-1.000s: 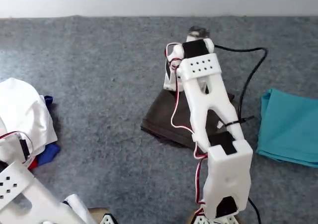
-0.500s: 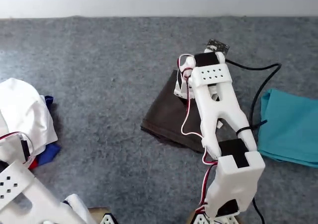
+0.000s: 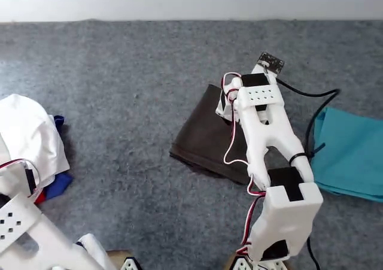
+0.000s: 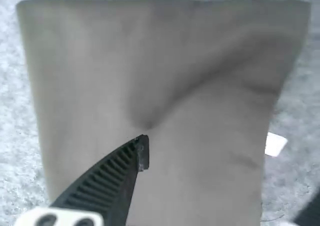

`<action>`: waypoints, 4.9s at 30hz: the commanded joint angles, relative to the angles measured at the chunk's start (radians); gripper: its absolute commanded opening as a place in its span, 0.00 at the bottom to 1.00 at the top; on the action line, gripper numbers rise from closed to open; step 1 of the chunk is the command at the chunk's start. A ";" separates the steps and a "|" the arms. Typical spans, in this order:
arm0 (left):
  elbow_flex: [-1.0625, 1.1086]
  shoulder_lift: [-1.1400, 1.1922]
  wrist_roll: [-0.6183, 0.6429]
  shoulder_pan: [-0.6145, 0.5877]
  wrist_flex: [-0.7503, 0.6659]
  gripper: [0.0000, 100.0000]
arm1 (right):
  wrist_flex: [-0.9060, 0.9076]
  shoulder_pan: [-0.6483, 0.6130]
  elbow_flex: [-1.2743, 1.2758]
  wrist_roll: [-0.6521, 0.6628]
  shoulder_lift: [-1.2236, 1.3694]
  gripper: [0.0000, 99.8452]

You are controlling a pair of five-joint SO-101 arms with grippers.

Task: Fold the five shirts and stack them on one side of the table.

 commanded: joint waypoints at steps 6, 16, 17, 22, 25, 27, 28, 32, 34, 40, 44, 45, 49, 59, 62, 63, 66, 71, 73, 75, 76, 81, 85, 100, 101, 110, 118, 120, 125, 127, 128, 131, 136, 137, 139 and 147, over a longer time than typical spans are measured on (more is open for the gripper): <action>-0.004 0.005 -0.011 0.002 -0.014 0.10 | -0.056 0.008 -0.006 -0.008 0.068 0.50; -0.004 0.005 -0.011 0.002 -0.011 0.10 | -0.151 0.008 -0.051 -0.011 0.262 0.44; -0.004 0.005 -0.011 0.002 -0.012 0.10 | -0.137 0.008 -0.061 -0.011 0.265 0.40; -0.004 0.005 -0.011 0.002 -0.014 0.10 | -0.093 0.022 -0.081 -0.008 0.292 0.12; -0.004 0.005 -0.011 0.002 -0.015 0.10 | -0.068 0.035 -0.100 -0.005 0.305 0.00; -0.004 0.005 -0.011 0.002 -0.015 0.10 | -0.058 0.036 -0.101 -0.005 0.306 0.03; -0.004 0.005 -0.011 0.002 -0.015 0.10 | -0.050 0.036 -0.101 -0.003 0.305 0.01; -0.004 0.005 -0.011 0.002 -0.014 0.10 | -0.007 0.028 -0.115 0.112 0.283 0.01; -0.004 0.005 -0.011 0.002 -0.014 0.10 | 0.041 0.030 -0.132 0.175 0.237 0.01; -0.004 0.005 -0.011 0.002 -0.015 0.10 | 0.162 0.071 -0.141 0.339 0.016 0.01; -0.004 0.005 -0.011 0.003 -0.017 0.10 | 0.251 0.090 -0.141 0.427 -0.142 0.01; -0.004 0.005 -0.011 0.003 -0.017 0.10 | 0.275 0.090 -0.141 0.442 -0.177 0.01; -0.004 0.005 -0.011 0.005 -0.017 0.10 | 0.361 0.117 -0.141 0.512 -0.311 0.01; 0.019 0.005 -0.011 0.006 -0.031 0.10 | 0.394 0.417 -0.137 0.769 -0.552 0.01; 0.065 0.005 -0.011 0.005 -0.057 0.10 | 0.386 0.504 -0.137 0.845 -0.553 0.01; 0.079 0.003 -0.011 0.005 -0.066 0.10 | 0.383 0.529 -0.135 0.867 -0.552 0.01; 0.107 0.003 -0.011 0.006 -0.086 0.10 | 0.357 0.596 -0.135 0.904 -0.518 0.01; 0.102 0.003 -0.011 0.006 -0.089 0.10 | 0.268 0.685 -0.135 0.951 -0.398 0.01; 0.102 0.003 -0.011 0.006 -0.089 0.10 | 0.216 0.719 -0.135 0.973 -0.352 0.01; 0.102 0.003 -0.011 0.006 -0.089 0.10 | 0.176 0.743 -0.135 1.000 -0.311 0.01; 0.102 0.003 -0.011 0.006 -0.089 0.10 | 0.160 0.753 -0.135 1.014 -0.292 0.01; 0.102 0.003 -0.011 0.006 -0.094 0.10 | 0.084 0.791 -0.140 1.071 -0.205 0.01; 0.104 0.005 -0.011 0.006 -0.094 0.10 | 0.001 0.820 -0.140 1.155 -0.150 0.01; 0.108 0.005 -0.011 0.006 -0.094 0.10 | 0.160 0.825 -0.236 1.254 -0.223 0.31; 0.108 0.005 -0.011 0.006 -0.094 0.10 | 0.182 0.822 -0.236 1.254 -0.225 0.29; 0.105 -0.003 -0.011 0.006 -0.087 0.10 | 0.335 0.789 -0.227 1.250 -0.120 0.04; 0.088 -0.005 -0.051 0.000 -0.080 0.10 | 0.503 0.763 -0.215 1.234 -0.102 0.01; 0.056 -0.002 -0.140 0.000 -0.048 0.10 | 0.503 0.769 -0.187 1.212 -0.151 0.01; 0.022 0.037 -0.279 -0.012 -0.040 0.16 | 0.501 0.727 -0.048 1.208 -0.302 0.01; 0.022 0.092 -0.281 -0.017 -0.080 0.19 | 0.501 0.699 0.034 1.208 -0.360 0.01; 0.018 0.129 -0.281 -0.023 -0.101 0.19 | 0.501 0.687 0.075 1.208 -0.387 0.01; -0.031 0.253 -0.281 -0.031 -0.133 0.20 | 0.499 0.656 0.184 1.208 -0.464 0.01; -0.209 0.505 -0.285 -0.012 -0.130 0.21 | 0.499 0.613 0.301 1.208 -0.550 0.01; -0.237 0.559 -0.285 -0.006 -0.130 0.22 | 0.499 0.607 0.315 1.208 -0.561 0.01; -0.278 0.657 -0.285 0.002 -0.127 0.22 | 0.499 0.599 0.331 1.208 -0.579 0.01; -0.364 0.901 -0.265 0.077 -0.124 0.21 | 0.501 0.604 0.339 1.175 -0.624 0.01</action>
